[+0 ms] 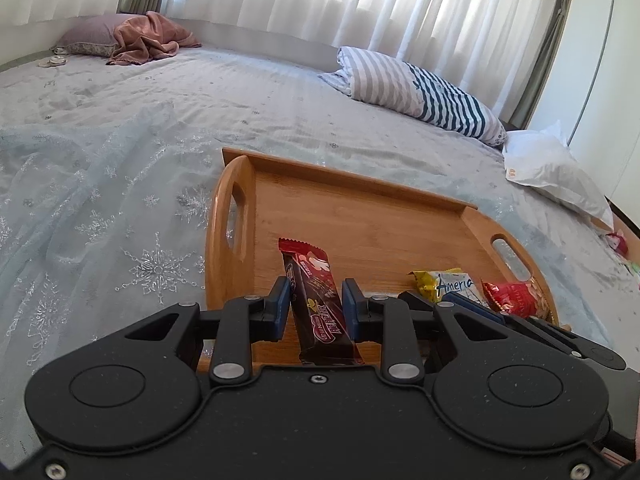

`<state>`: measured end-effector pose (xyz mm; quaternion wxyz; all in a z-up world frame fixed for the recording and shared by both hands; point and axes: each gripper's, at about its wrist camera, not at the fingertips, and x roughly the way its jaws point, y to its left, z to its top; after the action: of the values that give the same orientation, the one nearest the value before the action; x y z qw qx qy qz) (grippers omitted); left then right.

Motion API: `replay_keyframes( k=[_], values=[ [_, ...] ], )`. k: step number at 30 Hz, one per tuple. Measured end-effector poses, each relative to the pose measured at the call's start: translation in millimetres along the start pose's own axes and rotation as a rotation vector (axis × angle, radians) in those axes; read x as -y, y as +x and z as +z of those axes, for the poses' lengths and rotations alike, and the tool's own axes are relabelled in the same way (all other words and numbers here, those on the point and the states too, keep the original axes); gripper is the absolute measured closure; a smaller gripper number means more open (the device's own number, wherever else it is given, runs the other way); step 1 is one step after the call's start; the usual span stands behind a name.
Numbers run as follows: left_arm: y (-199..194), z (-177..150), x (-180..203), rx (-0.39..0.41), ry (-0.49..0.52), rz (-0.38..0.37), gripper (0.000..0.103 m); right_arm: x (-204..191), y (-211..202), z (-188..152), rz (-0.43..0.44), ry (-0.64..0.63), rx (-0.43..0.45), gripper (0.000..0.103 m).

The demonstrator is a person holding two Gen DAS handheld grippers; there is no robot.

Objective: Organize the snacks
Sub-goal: 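Lower the brown pack onto the tray while the left tool lowers the chocolate bar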

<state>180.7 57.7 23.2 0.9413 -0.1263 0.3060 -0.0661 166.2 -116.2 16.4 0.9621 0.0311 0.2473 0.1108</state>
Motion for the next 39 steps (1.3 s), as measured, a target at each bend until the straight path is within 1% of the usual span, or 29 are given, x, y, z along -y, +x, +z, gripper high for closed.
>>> replay_keyframes(
  k=[8,10,12,19,22,26,27,30,31,32,34,35,38,39],
  values=[
    [10.5,-2.2,-1.7,-0.020,0.002,0.004,0.077,0.3,8.9,-2.0,0.000,-0.002,-0.031,0.065],
    [12.9,-2.1,-1.7,-0.024,0.001,0.006,0.077,0.9,9.2,-2.6,0.002,0.001,-0.032,0.066],
    [15.7,-2.3,-2.3,-0.029,0.001,0.007,0.077,0.8,9.7,-2.8,0.007,0.002,-0.036,0.070],
    [22.0,-1.8,-3.2,-0.038,0.003,0.019,0.077,-3.2,12.5,-3.5,-0.007,-0.020,-0.044,0.071],
    [23.3,0.0,-4.1,-0.042,-0.003,0.017,0.077,-3.1,8.1,-1.2,-0.018,-0.017,-0.038,0.065],
    [26.0,2.2,-4.4,-0.042,0.010,0.027,0.076,-4.9,-4.6,3.1,-0.013,-0.041,-0.015,0.062],
    [26.4,2.5,-4.4,-0.043,0.012,0.027,0.076,-5.2,-6.3,3.5,-0.009,-0.053,-0.026,0.059],
    [26.9,3.7,-5.1,-0.045,0.006,0.023,0.076,-6.6,-6.1,3.7,-0.002,-0.079,-0.084,0.059],
    [26.8,4.0,-5.2,-0.045,0.004,0.023,0.076,-6.4,-5.2,3.5,-0.001,-0.081,-0.102,0.060],
    [26.4,4.1,-5.1,-0.046,0.003,0.022,0.076,-6.8,-5.0,3.2,0.005,-0.084,-0.111,0.067],
    [26.4,4.9,-4.9,-0.050,0.004,0.023,0.075,-8.8,-4.1,4.2,0.002,-0.101,-0.120,0.073],
    [26.5,5.5,-4.5,-0.051,0.006,0.025,0.073,-9.6,-3.4,4.8,0.001,-0.108,-0.121,0.075],
    [24.6,6.2,-2.7,-0.044,0.017,0.035,0.065,-11.5,0.5,6.2,0.005,-0.112,-0.122,0.078],
    [23.5,6.4,-2.2,-0.041,0.022,0.038,0.065,-12.4,2.0,6.0,0.001,-0.114,-0.120,0.078]
  ],
)
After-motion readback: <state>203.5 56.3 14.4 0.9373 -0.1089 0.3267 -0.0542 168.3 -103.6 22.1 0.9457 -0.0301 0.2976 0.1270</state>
